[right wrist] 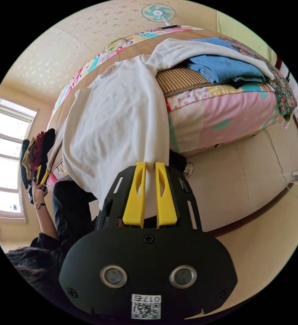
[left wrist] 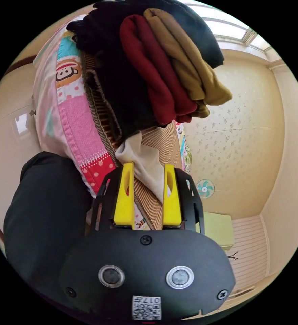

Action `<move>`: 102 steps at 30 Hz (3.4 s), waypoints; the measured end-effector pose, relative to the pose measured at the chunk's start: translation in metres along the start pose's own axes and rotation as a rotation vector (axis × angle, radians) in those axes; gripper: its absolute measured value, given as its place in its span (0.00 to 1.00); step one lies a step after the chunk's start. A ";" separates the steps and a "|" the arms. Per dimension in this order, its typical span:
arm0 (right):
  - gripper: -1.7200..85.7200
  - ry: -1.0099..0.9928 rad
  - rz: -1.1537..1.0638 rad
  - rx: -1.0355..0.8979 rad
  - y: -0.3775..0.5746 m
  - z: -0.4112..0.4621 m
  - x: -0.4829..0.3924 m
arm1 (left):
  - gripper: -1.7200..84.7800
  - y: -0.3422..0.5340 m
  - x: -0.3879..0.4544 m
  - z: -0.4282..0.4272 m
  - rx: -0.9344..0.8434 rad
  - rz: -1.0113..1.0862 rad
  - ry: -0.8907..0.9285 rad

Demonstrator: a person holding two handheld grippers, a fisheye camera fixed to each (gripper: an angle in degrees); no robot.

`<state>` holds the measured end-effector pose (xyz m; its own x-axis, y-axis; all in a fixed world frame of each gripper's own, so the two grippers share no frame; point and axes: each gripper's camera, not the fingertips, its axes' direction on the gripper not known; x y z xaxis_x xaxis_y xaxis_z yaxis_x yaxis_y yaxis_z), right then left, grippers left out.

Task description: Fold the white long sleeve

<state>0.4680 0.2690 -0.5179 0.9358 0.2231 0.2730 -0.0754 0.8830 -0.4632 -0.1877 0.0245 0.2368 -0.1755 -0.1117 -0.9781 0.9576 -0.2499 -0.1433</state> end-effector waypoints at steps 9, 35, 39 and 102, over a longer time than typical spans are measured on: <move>0.06 0.058 -0.225 0.350 -0.043 -0.014 -0.086 | 0.14 0.004 -0.018 0.016 0.049 -0.004 -0.245; 0.02 -0.394 -0.089 0.365 -0.018 0.046 -0.029 | 0.08 0.301 0.339 0.270 -0.382 0.915 0.395; 0.03 -0.382 -0.086 0.379 -0.016 0.040 -0.022 | 0.11 0.363 0.295 0.335 -0.695 0.814 0.400; 0.09 -0.243 -0.488 0.175 -0.180 0.147 -0.229 | 0.11 0.244 0.050 0.242 -0.234 0.707 0.227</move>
<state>0.2163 0.1198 -0.3730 0.7723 -0.1572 0.6155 0.2700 0.9583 -0.0941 -0.0184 -0.2751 0.1894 0.5220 0.0375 -0.8521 0.8522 0.0196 0.5229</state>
